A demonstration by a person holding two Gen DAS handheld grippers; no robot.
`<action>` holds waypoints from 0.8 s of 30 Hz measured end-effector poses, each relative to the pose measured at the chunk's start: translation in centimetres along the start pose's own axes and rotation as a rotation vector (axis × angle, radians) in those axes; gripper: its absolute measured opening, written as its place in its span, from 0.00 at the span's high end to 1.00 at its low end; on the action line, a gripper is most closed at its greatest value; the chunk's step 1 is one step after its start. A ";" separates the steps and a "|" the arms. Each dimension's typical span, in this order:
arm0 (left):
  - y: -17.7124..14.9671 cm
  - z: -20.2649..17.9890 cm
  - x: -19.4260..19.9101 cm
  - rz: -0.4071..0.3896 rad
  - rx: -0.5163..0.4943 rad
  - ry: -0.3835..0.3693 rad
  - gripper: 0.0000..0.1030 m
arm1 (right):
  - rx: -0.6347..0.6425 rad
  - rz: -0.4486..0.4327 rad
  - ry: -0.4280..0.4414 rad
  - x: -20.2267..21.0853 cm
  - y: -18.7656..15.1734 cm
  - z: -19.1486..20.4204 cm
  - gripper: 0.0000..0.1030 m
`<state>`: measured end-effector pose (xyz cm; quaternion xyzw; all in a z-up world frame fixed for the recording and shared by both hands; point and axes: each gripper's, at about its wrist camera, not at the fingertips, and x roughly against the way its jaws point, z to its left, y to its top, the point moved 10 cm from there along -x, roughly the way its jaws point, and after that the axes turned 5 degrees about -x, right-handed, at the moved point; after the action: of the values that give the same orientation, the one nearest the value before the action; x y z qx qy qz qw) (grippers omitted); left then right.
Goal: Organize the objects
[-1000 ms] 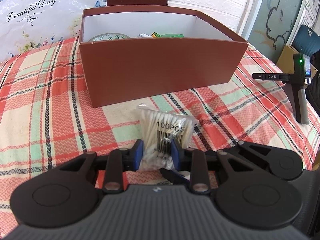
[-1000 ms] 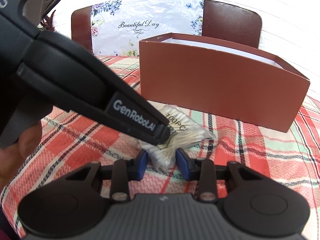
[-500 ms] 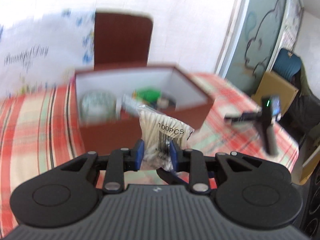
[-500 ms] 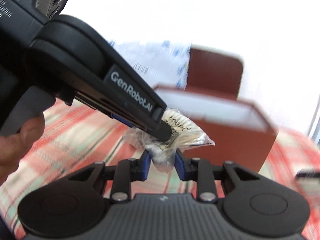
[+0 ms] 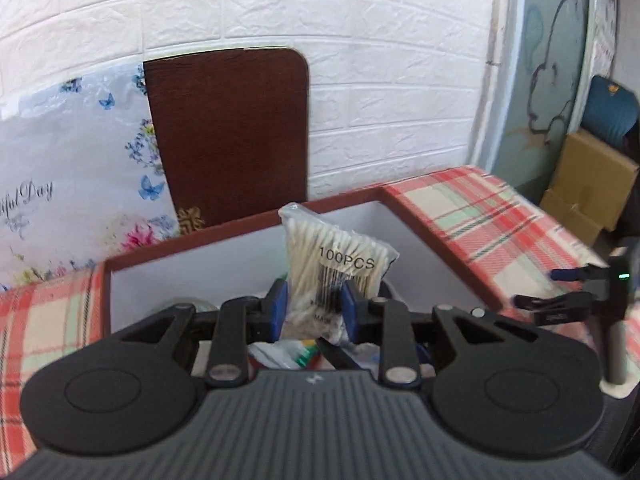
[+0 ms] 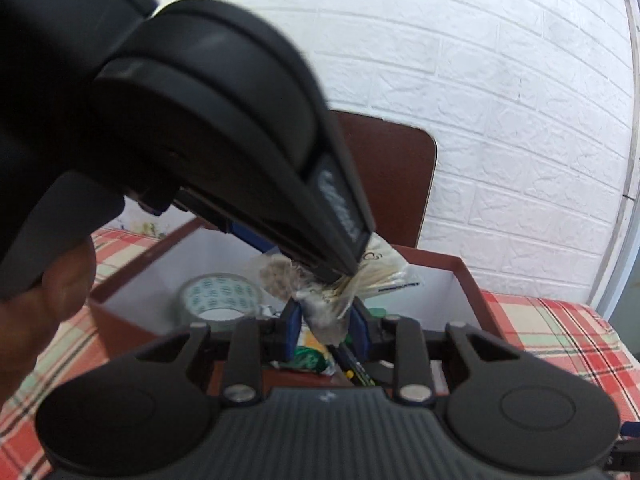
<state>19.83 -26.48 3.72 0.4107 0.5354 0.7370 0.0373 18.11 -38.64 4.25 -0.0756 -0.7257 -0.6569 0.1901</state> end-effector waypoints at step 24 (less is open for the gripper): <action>-7.7 4.6 8.9 0.045 0.087 0.160 0.49 | -0.254 -0.014 0.017 9.3 -1.6 -0.6 0.33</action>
<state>13.99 -15.35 2.85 0.3636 0.5589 0.7442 -0.0401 9.09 -40.70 6.34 -0.0884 -0.6354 -0.7456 0.1807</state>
